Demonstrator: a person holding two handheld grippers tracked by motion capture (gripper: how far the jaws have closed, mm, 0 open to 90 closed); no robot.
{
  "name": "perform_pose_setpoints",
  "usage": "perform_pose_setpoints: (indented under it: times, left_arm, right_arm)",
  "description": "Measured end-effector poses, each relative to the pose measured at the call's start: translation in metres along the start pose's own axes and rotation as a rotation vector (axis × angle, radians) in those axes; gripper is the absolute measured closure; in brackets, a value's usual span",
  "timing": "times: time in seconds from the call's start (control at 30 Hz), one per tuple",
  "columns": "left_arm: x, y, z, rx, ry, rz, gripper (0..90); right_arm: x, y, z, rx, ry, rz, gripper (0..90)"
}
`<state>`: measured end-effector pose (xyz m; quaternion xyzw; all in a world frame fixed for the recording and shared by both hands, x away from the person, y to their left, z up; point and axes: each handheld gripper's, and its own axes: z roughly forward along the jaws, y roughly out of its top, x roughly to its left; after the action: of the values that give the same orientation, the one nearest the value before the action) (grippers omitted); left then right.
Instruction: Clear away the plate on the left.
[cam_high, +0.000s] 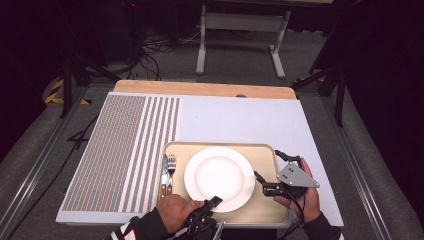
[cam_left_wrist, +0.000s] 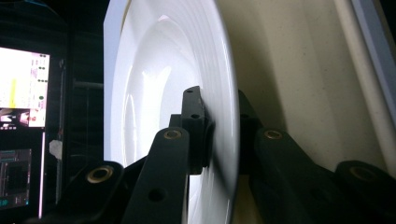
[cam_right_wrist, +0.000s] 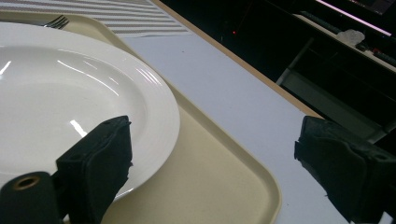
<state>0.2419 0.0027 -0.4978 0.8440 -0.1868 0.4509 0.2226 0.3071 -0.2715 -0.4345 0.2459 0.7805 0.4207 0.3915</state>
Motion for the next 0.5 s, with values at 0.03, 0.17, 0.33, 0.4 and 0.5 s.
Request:
perform_pose_setpoints:
  times: [0.03,0.17,0.33,0.4,0.5]
  left_arm:
    - [0.0000,-0.0005,0.0002,-0.007,0.000,-0.010,81.0]
    - [0.0018,-0.0022,-0.0011,-0.013,-0.013,-0.023,80.9]
    - [0.0037,-0.0040,-0.0043,-0.027,-0.024,-0.044,79.9]
    - [0.0053,-0.0045,-0.0059,-0.028,-0.020,-0.048,78.2]
    - [0.0056,-0.0053,-0.0063,-0.041,-0.034,-0.062,75.9]
  right_arm:
    - [0.0000,-0.0001,0.0001,0.000,0.000,0.000,11.2]
    - [0.0005,-0.0006,0.0013,0.005,0.005,-0.001,11.2]
    - [0.0024,0.0001,-0.0004,-0.020,-0.003,-0.015,11.4]
    - [0.0029,0.0009,-0.0007,-0.022,-0.002,-0.018,11.4]
    - [0.0026,-0.0004,0.0014,-0.006,0.007,-0.009,11.4]
